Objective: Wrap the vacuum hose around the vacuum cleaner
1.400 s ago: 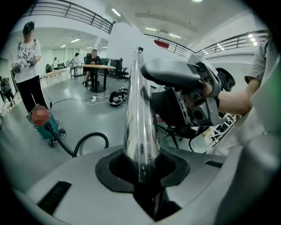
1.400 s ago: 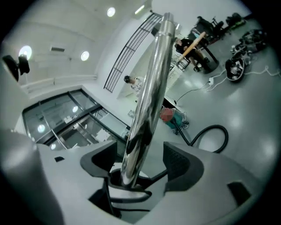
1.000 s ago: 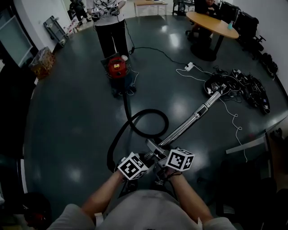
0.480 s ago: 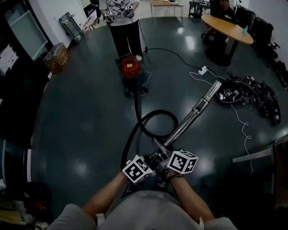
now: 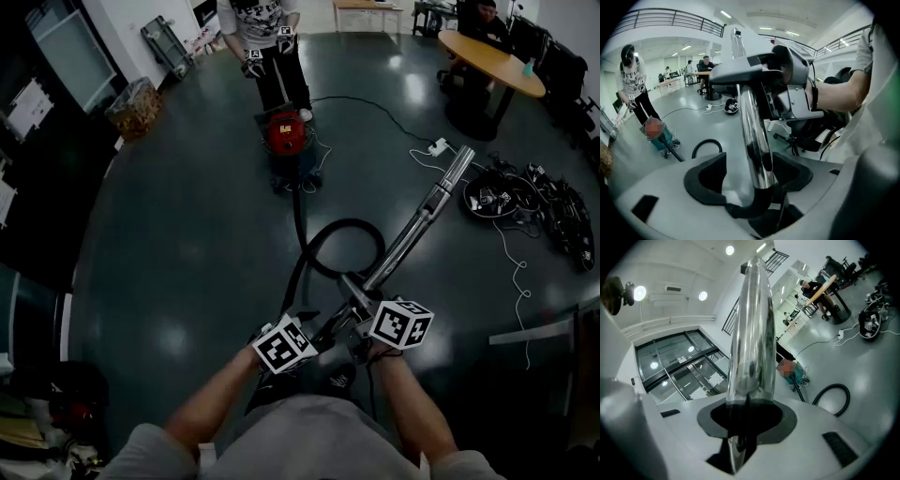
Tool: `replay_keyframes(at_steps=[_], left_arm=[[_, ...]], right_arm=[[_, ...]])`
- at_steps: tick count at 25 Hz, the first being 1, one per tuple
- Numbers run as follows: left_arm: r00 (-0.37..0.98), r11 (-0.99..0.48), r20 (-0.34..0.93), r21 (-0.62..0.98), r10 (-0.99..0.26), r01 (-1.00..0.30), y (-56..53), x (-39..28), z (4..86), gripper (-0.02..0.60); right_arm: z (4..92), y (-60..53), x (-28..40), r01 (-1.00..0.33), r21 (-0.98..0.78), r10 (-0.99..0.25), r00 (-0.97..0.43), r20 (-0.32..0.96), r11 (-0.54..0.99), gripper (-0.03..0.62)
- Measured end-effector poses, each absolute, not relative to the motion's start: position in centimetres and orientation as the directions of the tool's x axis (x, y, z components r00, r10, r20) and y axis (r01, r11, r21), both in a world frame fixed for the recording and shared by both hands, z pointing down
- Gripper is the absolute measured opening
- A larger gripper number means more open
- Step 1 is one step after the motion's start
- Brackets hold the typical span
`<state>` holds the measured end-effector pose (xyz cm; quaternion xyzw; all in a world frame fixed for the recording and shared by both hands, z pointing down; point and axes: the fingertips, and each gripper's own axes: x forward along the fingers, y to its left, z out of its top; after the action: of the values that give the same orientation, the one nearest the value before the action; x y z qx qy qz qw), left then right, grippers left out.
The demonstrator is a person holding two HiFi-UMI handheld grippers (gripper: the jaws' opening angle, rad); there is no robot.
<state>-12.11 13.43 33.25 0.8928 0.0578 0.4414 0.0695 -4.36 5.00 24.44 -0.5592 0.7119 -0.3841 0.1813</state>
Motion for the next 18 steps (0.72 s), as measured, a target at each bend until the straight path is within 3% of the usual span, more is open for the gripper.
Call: replay_keyframes(at_steps=[12,18], left_arm=[[0.652,-0.981,0.734,0.133,0.193,0.141,9.0,-11.1,31.1,0.299],[0.724,-0.973,0.662,0.031,0.191,0.229,4.3,-8.1,28.1,0.261]], right_arm=[[25.9,3.5,-2.1,-0.827,-0.562,-0.880,-0.273,0.388,0.008,0.101],[26.8,0.4,-0.5,-0.905,-0.421,-0.848,-0.169,0.503,-0.069,0.101]])
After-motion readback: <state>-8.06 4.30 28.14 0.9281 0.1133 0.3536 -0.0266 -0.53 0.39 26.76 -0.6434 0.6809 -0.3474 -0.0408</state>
